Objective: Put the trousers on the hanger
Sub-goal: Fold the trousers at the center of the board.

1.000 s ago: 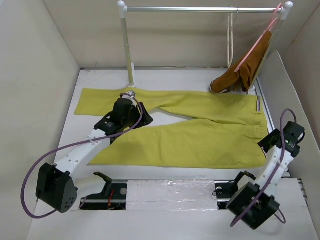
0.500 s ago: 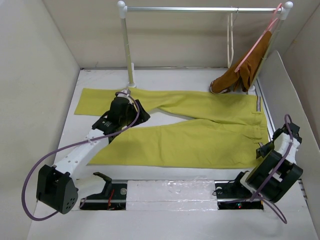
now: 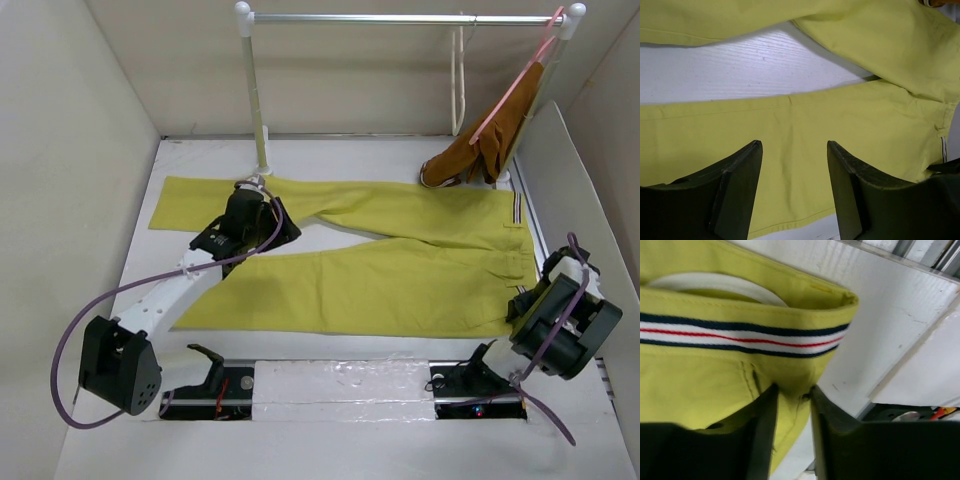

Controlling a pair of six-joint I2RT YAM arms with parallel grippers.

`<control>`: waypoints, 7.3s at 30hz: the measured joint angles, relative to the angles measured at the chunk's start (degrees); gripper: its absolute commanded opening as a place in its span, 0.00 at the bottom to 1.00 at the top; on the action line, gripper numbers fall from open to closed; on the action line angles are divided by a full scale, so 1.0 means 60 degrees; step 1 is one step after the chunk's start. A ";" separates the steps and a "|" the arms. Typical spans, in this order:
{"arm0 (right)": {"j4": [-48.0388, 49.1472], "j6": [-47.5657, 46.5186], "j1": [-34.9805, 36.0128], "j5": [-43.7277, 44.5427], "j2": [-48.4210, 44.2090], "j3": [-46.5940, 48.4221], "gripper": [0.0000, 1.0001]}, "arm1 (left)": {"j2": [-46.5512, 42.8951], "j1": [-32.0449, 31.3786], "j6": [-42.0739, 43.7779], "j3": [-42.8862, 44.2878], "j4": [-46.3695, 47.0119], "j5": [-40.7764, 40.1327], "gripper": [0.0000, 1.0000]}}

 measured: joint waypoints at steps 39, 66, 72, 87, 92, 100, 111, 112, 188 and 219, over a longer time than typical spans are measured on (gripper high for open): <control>0.0470 -0.3821 0.3126 -0.3340 -0.4047 0.0073 0.00 | 0.0204 0.8113 -0.0397 -0.0011 -0.3625 -0.2160 0.95; 0.1410 -0.4211 0.2969 -0.4317 -0.4193 -0.0780 0.00 | 0.2076 0.8870 -0.0455 -0.1392 -0.2739 -0.0503 0.61; 0.1457 -0.4273 0.2962 -0.4470 -0.4193 -0.0780 0.00 | 0.2007 0.8899 -0.0550 -0.1621 -0.2317 -0.0244 0.00; 0.1486 -0.4339 0.2962 -0.4619 -0.4269 -0.0889 0.00 | 0.0058 0.6422 -0.0721 0.2608 -0.4171 -0.1701 0.00; 0.1486 -0.4419 0.2962 -0.4597 -0.4266 -0.0940 0.00 | -0.0357 0.6364 -0.0914 0.1967 -0.4233 -0.2248 0.38; 0.1483 -0.4422 0.2965 -0.4641 -0.4248 -0.0936 0.00 | -0.0084 0.6816 -0.1049 -0.1100 -0.4120 -0.1807 0.81; 0.1475 -0.4484 0.3115 -0.4674 -0.4386 -0.0940 0.00 | 0.1129 0.8965 -0.0852 0.0940 -0.2361 -0.2696 0.60; 0.1479 -0.4503 0.3162 -0.4666 -0.4382 -0.0940 0.00 | 0.1570 0.9220 -0.0878 0.0885 -0.2222 -0.2648 0.60; 0.1767 -0.3978 0.2481 -0.3246 0.4998 0.9442 0.00 | 0.7938 0.6320 0.0087 1.0298 -0.3719 -0.5421 0.00; 0.3920 -0.4054 0.2517 -0.4830 0.2685 0.5111 0.59 | 0.9056 0.6925 0.0280 0.7289 -0.2299 -0.3377 0.42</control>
